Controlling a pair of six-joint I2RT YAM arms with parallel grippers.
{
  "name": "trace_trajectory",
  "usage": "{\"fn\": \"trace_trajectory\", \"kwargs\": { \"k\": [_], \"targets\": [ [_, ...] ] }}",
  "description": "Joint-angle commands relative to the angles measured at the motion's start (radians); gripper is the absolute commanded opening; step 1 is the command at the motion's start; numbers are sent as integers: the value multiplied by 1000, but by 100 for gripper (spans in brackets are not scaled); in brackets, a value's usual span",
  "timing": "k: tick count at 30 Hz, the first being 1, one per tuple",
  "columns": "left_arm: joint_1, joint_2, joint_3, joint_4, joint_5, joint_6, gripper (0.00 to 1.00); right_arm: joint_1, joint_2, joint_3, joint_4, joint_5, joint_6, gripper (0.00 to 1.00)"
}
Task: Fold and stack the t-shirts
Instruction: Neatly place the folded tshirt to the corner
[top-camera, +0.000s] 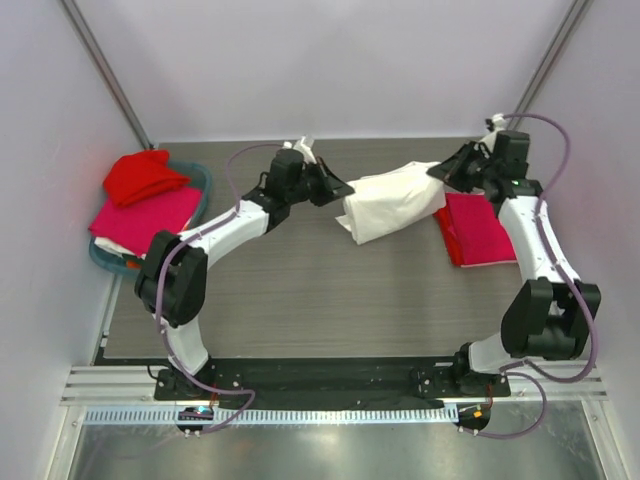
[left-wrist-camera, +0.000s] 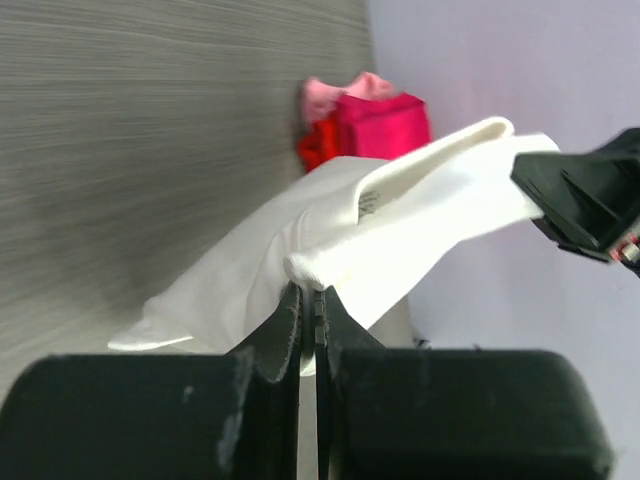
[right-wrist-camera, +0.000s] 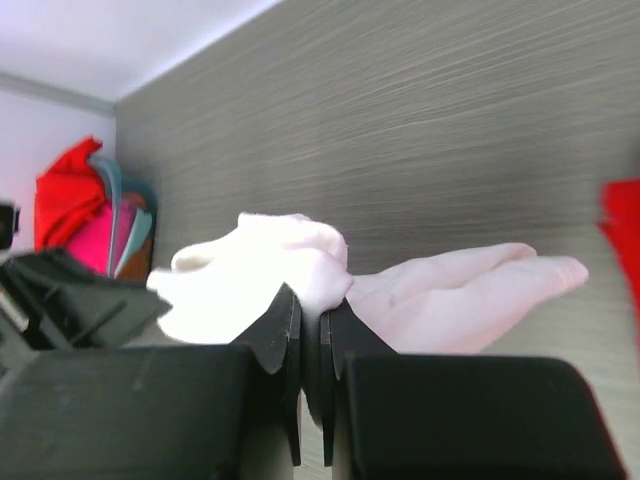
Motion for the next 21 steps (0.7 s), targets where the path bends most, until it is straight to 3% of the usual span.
{"fn": "trace_trajectory", "kwargs": {
  "k": [1,10,21],
  "targets": [
    [-118,-79,91,45,-95,6,0,-121,-124,30,-99,-9,6,1],
    [-381,13,287,81,-215,36,0,-501,-225,55,-314,29,43,1],
    [-548,262,545,150,-264,39,0,-739,-164,145,-373,149,17,1]
  ]
}}
